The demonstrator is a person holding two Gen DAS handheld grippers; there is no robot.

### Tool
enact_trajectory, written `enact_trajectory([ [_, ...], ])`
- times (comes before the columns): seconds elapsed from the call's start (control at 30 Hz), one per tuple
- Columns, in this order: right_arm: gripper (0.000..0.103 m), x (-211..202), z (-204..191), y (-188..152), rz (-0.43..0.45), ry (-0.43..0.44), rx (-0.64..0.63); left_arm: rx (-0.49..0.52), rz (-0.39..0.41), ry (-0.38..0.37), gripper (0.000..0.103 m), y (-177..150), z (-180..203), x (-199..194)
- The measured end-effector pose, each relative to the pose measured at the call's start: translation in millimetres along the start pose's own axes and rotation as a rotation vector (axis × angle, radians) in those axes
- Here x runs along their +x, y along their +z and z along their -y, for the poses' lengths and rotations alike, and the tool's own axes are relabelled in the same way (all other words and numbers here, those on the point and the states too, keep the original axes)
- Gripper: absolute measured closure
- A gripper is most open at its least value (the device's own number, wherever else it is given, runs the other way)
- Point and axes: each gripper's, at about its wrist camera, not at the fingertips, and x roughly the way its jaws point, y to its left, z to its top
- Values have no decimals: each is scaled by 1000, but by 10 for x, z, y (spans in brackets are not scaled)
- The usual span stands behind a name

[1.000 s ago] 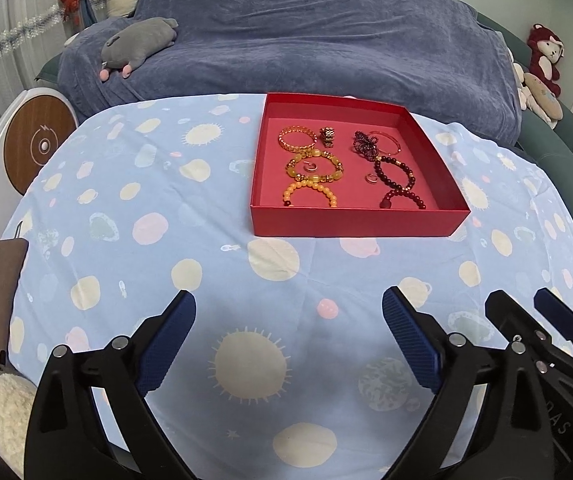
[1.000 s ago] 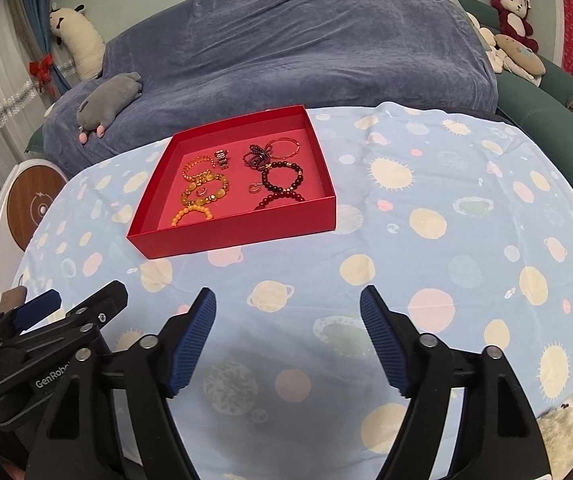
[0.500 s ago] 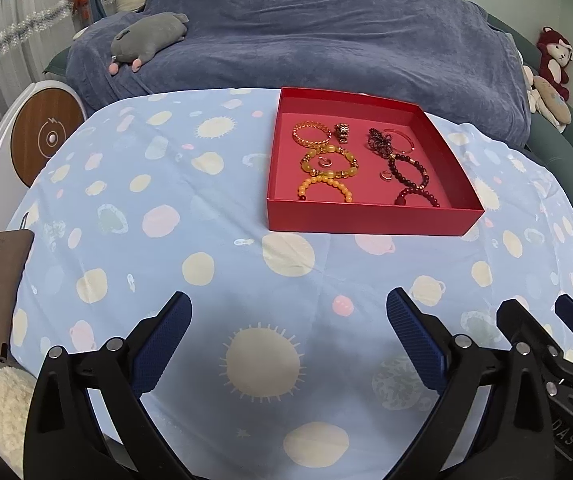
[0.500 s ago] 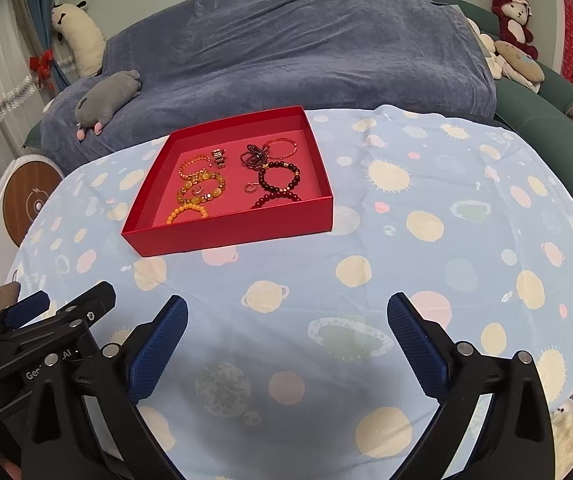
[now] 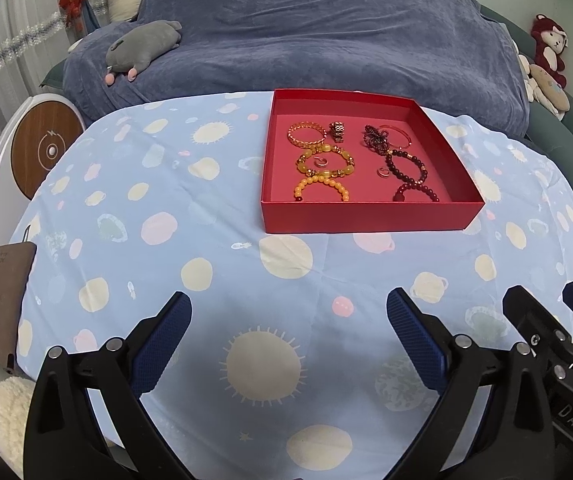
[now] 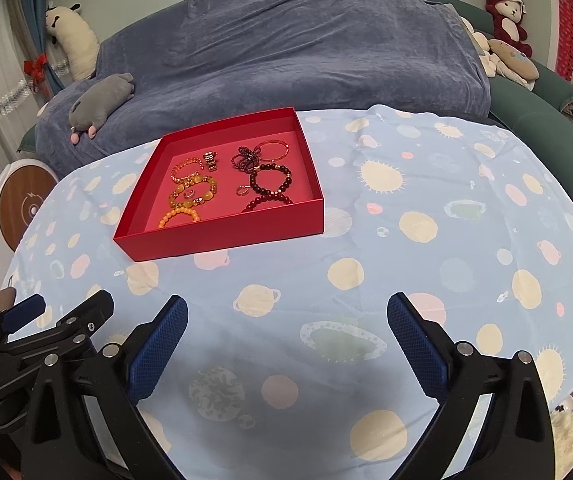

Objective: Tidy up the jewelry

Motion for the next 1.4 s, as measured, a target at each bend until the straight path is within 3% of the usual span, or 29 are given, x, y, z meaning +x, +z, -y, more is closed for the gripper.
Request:
enact_trajectory([
  [1.4, 7, -9, -72, 77, 26, -2, -20, -30, 22, 25, 9, 22, -61, -21],
])
